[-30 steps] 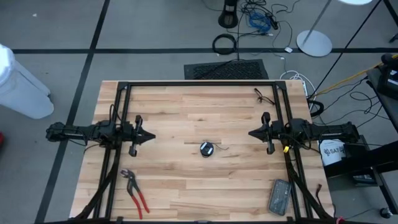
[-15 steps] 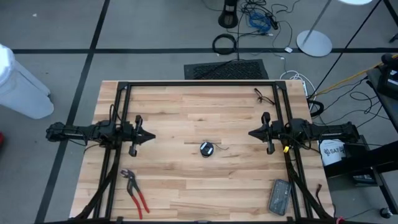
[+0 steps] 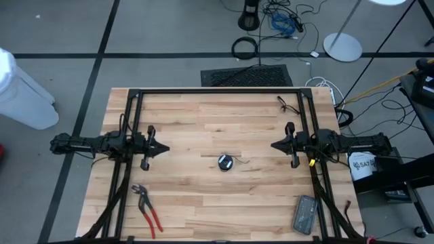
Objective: Coil cords
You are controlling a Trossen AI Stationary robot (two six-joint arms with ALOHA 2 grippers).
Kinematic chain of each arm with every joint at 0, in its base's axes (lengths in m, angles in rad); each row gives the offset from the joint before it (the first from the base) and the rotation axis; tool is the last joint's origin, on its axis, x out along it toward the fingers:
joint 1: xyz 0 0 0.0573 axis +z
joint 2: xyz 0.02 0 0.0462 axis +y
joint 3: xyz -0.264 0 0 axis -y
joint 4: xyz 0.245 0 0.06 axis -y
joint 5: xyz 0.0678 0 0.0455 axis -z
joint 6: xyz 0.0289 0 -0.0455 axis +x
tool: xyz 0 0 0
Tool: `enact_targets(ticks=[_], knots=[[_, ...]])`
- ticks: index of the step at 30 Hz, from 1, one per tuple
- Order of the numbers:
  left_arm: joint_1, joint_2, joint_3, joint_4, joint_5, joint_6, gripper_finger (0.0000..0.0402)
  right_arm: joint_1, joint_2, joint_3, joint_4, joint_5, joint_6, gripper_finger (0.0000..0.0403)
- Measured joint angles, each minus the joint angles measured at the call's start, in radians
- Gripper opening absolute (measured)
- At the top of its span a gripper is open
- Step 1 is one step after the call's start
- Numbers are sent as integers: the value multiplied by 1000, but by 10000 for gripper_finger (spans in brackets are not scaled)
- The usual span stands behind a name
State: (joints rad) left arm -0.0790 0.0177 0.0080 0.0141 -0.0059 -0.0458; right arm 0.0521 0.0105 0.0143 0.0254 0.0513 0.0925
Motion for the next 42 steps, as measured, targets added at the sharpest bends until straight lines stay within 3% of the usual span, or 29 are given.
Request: enact_targets(ticks=[24, 30, 42], knots=[[0, 0, 0, 0, 0, 0, 31, 0, 0, 0, 0, 0, 0, 0], [0, 0, 0, 0, -1, 104, 31, 0, 0, 0, 0, 0, 0, 0], [0, 0, 0, 2, -1, 106, 31, 0, 0, 0, 0, 0, 0, 0]])
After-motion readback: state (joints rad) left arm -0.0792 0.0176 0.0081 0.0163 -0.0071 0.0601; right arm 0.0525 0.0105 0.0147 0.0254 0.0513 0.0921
